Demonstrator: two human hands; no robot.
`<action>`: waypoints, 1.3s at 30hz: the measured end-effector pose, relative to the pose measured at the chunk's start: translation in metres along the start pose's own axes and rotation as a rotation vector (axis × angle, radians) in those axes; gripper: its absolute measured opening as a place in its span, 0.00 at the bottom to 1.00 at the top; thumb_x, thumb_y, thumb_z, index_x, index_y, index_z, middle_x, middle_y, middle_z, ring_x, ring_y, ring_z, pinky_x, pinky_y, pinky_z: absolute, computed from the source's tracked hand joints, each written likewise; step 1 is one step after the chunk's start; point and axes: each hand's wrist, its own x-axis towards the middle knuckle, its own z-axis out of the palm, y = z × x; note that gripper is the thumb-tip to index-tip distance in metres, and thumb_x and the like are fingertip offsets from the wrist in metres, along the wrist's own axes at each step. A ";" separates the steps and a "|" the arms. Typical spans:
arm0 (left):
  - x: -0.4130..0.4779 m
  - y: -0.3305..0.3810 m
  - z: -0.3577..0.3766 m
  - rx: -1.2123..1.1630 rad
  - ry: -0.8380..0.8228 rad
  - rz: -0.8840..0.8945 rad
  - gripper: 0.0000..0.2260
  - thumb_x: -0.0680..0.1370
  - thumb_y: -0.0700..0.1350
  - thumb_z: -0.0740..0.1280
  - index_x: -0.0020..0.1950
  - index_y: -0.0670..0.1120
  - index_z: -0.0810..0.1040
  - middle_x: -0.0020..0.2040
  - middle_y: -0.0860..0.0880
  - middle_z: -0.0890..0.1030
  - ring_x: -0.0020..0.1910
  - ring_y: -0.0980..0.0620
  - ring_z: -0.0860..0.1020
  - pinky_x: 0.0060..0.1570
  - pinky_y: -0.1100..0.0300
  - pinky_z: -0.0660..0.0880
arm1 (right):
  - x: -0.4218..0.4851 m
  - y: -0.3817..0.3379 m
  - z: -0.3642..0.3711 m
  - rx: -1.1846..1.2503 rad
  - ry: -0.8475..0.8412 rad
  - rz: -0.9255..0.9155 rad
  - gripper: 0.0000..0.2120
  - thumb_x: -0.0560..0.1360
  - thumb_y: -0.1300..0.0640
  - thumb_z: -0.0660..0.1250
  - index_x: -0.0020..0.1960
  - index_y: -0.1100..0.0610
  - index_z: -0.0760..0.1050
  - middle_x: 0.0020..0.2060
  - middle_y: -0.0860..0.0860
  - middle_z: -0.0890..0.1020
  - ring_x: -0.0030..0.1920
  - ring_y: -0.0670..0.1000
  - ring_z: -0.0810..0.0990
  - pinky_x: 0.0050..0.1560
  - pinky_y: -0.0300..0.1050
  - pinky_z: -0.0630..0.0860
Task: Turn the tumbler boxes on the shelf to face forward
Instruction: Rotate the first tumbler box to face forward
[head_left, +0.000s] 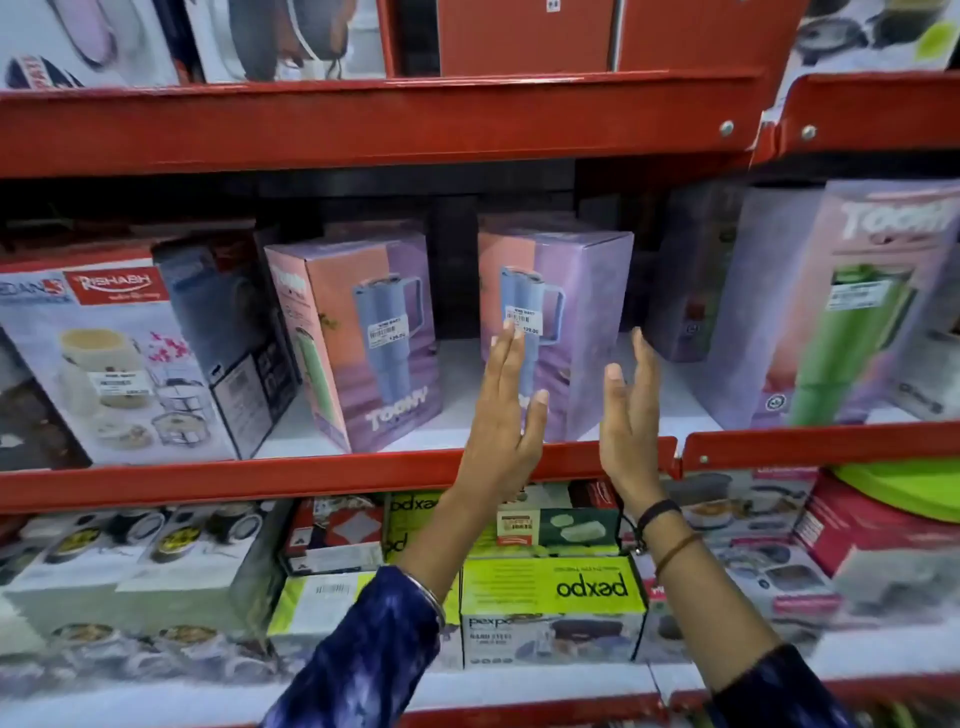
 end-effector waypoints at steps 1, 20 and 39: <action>-0.001 0.001 0.006 -0.011 0.018 -0.046 0.28 0.82 0.43 0.57 0.77 0.51 0.45 0.78 0.53 0.47 0.78 0.57 0.45 0.77 0.59 0.46 | 0.005 0.001 -0.001 0.046 -0.023 0.075 0.25 0.80 0.47 0.52 0.75 0.52 0.53 0.72 0.43 0.58 0.71 0.39 0.57 0.68 0.33 0.56; 0.025 -0.007 0.004 -0.239 0.136 -0.301 0.25 0.80 0.47 0.62 0.74 0.55 0.56 0.76 0.54 0.62 0.75 0.57 0.61 0.71 0.44 0.67 | 0.073 0.028 -0.009 0.381 -0.245 0.303 0.11 0.75 0.59 0.64 0.54 0.46 0.77 0.56 0.50 0.81 0.61 0.54 0.78 0.62 0.52 0.74; 0.050 -0.040 -0.027 -0.024 -0.001 -0.368 0.32 0.76 0.56 0.66 0.76 0.50 0.58 0.65 0.51 0.61 0.66 0.54 0.63 0.68 0.59 0.62 | 0.078 0.017 -0.010 0.098 -0.094 0.104 0.11 0.71 0.62 0.70 0.48 0.47 0.76 0.45 0.51 0.83 0.49 0.52 0.81 0.53 0.48 0.76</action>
